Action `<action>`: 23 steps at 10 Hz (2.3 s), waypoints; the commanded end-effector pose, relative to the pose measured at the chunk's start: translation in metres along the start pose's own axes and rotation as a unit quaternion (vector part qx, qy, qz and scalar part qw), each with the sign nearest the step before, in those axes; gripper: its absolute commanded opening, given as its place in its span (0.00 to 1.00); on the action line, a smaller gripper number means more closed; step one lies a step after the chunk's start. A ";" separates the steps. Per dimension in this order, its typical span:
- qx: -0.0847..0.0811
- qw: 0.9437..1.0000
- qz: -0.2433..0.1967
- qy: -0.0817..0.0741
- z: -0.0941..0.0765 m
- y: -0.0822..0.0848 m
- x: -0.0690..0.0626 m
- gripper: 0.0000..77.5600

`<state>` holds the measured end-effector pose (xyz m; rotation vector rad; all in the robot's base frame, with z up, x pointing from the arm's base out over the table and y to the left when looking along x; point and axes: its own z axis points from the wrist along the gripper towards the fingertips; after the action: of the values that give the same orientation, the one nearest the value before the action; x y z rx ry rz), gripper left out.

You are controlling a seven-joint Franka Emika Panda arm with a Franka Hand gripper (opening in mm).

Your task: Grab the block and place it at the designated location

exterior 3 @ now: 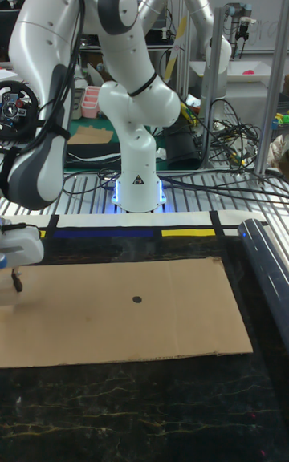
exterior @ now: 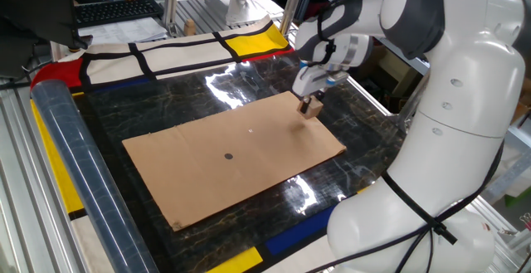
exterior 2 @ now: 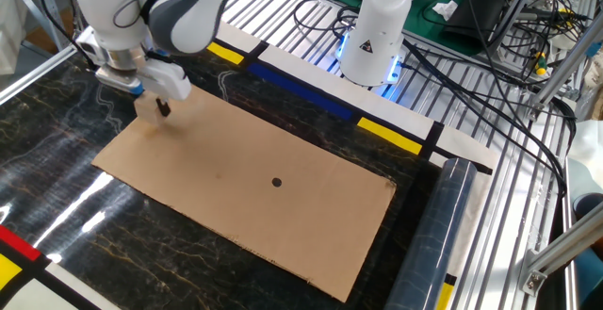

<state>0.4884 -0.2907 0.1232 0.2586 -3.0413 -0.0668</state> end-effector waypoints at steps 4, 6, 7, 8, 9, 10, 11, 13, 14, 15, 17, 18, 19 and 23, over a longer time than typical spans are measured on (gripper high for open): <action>0.009 0.999 0.010 -0.030 -0.011 0.015 -0.010 0.01; 0.007 0.999 0.008 -0.032 -0.011 0.015 -0.010 0.01; 0.007 0.999 0.009 -0.031 -0.011 0.015 -0.010 0.01; 0.009 0.999 0.011 -0.030 -0.011 0.015 -0.010 0.01; 0.009 0.999 0.011 -0.030 -0.011 0.015 -0.010 0.01; 0.005 0.999 0.006 -0.031 -0.009 0.015 -0.010 0.01; 0.006 0.999 0.005 -0.032 -0.007 0.015 -0.011 0.01; 0.024 0.999 0.002 -0.031 -0.009 0.014 -0.012 0.01; 0.031 0.999 -0.004 -0.024 -0.009 0.014 -0.012 0.01; 0.030 0.999 -0.006 -0.021 -0.009 0.014 -0.012 0.01; 0.044 0.999 -0.013 0.011 -0.009 0.014 -0.012 0.01; 0.046 0.999 -0.024 0.010 -0.009 0.014 -0.012 0.01; 0.049 0.998 -0.027 0.010 -0.009 0.014 -0.012 0.01; 0.030 0.999 0.012 -0.022 0.011 0.069 -0.005 0.01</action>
<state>0.4963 -0.2734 0.1286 0.3446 -3.0162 0.0737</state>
